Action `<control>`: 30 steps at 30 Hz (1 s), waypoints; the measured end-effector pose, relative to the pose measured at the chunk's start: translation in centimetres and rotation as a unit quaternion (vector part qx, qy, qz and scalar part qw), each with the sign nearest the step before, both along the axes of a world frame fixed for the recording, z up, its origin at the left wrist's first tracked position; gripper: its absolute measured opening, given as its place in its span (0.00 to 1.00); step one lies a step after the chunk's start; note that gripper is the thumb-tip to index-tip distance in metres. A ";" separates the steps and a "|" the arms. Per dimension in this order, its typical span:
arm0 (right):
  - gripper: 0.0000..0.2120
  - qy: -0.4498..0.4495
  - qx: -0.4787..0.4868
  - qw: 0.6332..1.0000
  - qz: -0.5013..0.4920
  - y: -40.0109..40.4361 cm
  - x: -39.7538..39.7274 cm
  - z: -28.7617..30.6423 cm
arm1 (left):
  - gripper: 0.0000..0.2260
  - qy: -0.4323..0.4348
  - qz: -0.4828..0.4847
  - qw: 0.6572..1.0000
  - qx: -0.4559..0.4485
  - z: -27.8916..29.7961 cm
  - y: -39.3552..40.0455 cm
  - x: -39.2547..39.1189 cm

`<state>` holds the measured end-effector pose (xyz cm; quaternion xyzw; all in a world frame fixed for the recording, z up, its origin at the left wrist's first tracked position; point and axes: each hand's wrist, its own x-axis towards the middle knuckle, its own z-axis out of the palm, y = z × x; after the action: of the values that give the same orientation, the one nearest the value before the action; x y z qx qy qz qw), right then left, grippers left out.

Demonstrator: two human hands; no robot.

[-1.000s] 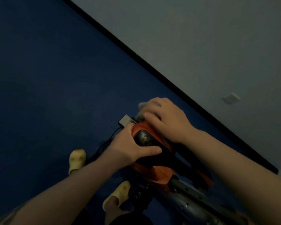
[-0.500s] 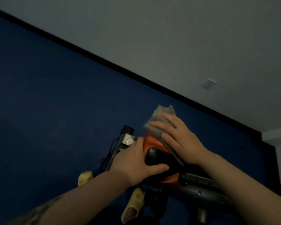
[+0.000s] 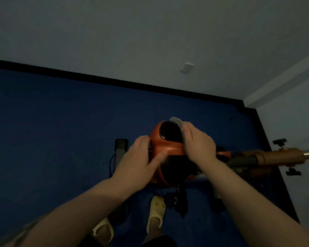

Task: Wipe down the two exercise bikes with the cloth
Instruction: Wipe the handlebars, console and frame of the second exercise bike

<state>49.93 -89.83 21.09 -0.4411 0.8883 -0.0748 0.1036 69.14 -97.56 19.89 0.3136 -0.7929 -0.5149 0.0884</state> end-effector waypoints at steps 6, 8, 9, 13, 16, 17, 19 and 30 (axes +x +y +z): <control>0.22 0.020 -0.067 0.995 0.065 4.7 3.4 0.0 | 0.20 0.058 0.041 0.994 -0.082 1.4 -1.4 -3.5; 0.20 0.033 -0.034 0.999 0.005 5.8 0.6 0.2 | 0.19 0.036 -0.003 0.993 -0.116 1.4 -1.7 -5.6; 0.20 0.044 -0.024 0.998 -0.033 5.8 -0.3 0.3 | 0.18 0.019 -0.021 0.989 -0.144 1.3 -1.6 -6.7; 0.25 0.068 -0.037 0.994 -0.072 4.6 2.8 -0.7 | 0.15 -0.020 0.018 0.969 -0.246 0.5 -0.8 -8.4; 0.24 0.031 -0.062 0.997 0.023 5.8 2.7 -0.7 | 0.14 0.006 0.035 0.970 -0.239 0.2 -0.8 -8.4; 0.24 0.038 -0.047 0.997 0.043 6.1 1.3 -0.6 | 0.14 0.007 0.034 0.970 -0.239 0.2 -0.9 -8.4; 0.24 0.058 -0.030 0.998 0.019 6.1 -1.0 -0.5 | 0.14 0.004 0.041 0.971 -0.236 0.3 -1.0 -8.5; 0.24 0.043 -0.108 0.992 0.051 7.8 2.3 -0.7 | 0.13 0.024 0.062 0.975 -0.212 0.4 -0.7 -8.4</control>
<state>52.20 -82.05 20.38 -0.4971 0.8552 -0.1455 0.0206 60.77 -98.24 20.27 0.3234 -0.8607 -0.3363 0.2038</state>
